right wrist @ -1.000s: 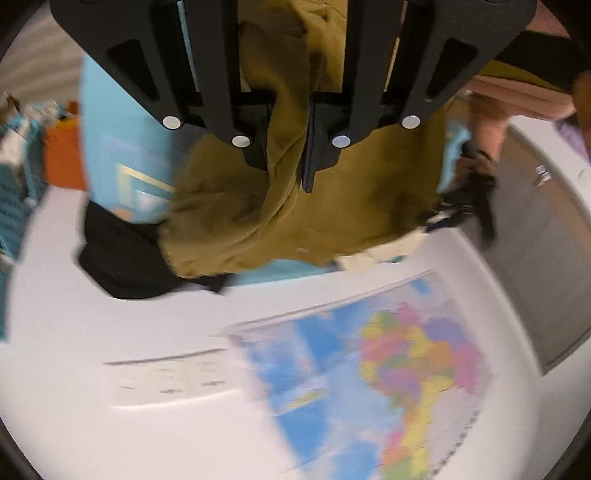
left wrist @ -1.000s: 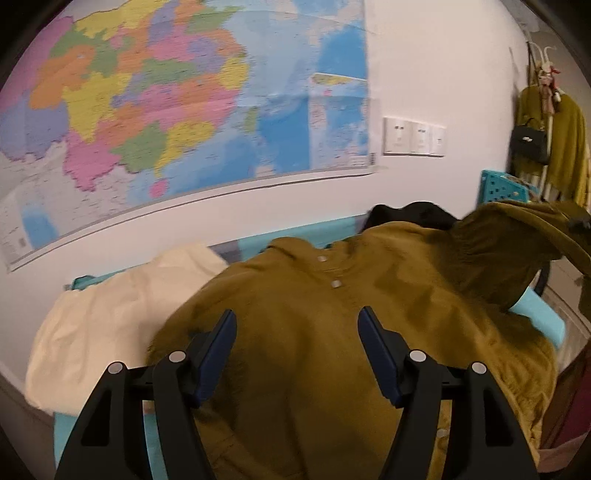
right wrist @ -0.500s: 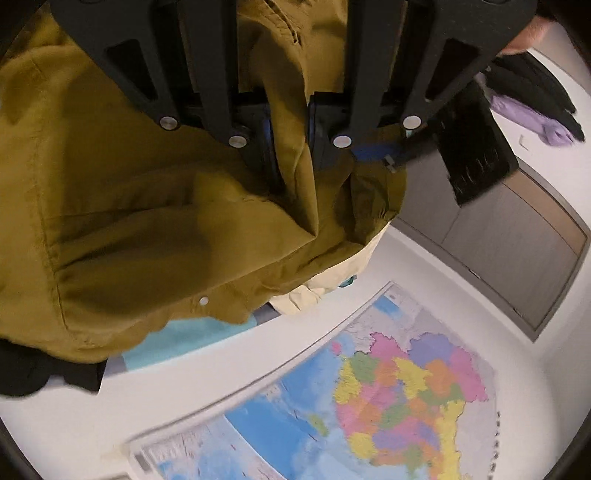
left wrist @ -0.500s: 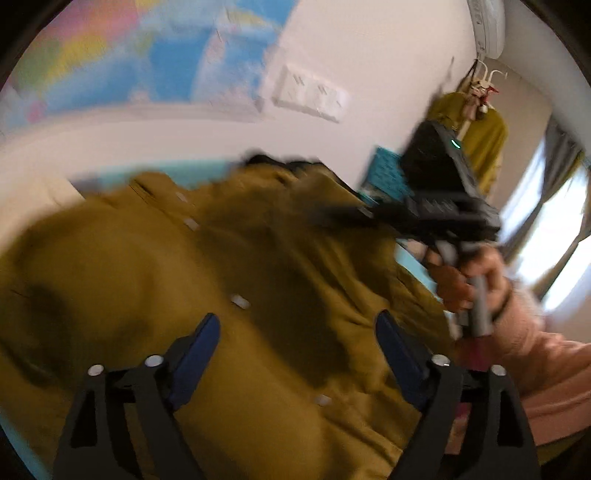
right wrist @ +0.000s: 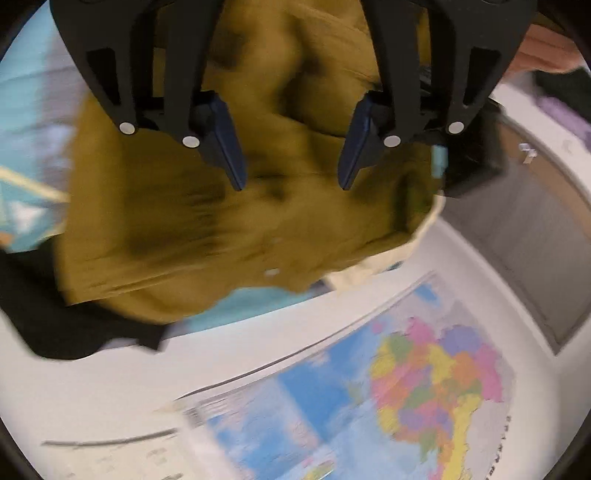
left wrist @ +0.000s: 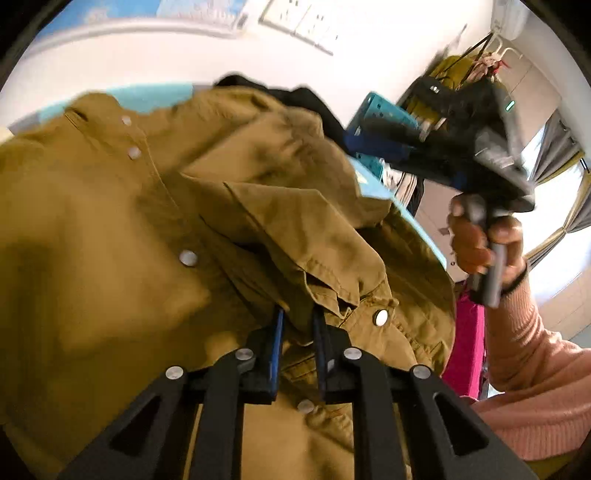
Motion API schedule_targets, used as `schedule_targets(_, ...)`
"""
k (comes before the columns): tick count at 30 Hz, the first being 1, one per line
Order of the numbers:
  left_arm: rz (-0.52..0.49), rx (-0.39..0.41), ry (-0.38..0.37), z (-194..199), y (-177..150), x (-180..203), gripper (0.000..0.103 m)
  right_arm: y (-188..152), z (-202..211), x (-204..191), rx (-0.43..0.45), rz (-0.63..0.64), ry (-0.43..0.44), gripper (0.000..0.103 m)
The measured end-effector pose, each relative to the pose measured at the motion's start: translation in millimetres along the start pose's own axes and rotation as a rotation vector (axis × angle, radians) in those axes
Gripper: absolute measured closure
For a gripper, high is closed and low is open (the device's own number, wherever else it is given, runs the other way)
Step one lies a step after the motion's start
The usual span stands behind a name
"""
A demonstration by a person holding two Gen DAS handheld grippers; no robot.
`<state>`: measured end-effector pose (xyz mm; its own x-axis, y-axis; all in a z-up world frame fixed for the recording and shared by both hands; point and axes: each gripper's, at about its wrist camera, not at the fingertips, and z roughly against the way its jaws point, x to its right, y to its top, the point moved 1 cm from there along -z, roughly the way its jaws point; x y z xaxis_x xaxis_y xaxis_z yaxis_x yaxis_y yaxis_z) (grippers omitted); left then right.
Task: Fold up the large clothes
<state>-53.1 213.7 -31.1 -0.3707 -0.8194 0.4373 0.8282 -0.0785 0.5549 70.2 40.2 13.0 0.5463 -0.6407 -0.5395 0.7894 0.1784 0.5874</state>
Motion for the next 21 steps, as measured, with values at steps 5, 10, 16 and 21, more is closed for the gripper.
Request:
schedule_targets(5, 0.005, 0.03, 0.145, 21, 4, -19, 0.094, -22, -2, -4, -0.089, 0.149, -0.071, 0.05)
schedule_targets(10, 0.085, 0.113, 0.381, 68, 16, -62, 0.096, -44, -18, -29, -0.145, 0.327, -0.097, 0.052)
schedule_targets(16, 0.024, 0.142, 0.457, 94, 3, -47, 0.036, -40, -12, -7, -0.103, 0.271, -0.136, 0.049)
schedule_targets(21, -0.169, 0.065, 0.384, 52, -16, 3, 0.03, -45, -13, -7, -0.105, 0.305, -0.185, 0.043)
